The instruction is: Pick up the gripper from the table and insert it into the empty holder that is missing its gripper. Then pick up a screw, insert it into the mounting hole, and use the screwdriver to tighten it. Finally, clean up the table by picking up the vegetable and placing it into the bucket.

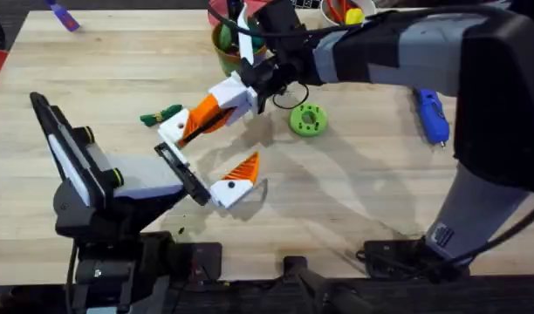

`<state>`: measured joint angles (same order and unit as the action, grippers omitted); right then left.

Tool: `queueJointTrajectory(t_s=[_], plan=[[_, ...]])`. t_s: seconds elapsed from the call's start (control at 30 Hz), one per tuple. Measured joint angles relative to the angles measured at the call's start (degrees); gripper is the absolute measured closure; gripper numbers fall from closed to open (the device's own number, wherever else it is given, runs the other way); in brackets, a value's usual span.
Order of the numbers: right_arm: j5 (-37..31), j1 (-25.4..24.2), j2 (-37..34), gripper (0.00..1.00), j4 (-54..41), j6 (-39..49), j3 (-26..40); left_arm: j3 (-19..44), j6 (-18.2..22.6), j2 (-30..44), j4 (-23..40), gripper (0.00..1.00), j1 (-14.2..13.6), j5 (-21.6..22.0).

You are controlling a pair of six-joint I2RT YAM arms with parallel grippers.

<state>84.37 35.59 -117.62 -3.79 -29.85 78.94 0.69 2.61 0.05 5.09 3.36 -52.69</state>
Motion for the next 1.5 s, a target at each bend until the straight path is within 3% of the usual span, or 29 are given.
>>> queueJointTrajectory(t_s=[0.2, 1.5], plan=[[2.91, -0.09, -2.53, 0.994, 0.6, -0.49, 0.85, 0.0, -1.18, 0.0, 0.18, 0.014, 0.0, -0.26], [2.91, -0.09, -2.52, 0.994, 2.34, -5.16, 0.94, 0.0, -1.31, 0.0, 0.13, 0.013, 0.0, -0.07]])
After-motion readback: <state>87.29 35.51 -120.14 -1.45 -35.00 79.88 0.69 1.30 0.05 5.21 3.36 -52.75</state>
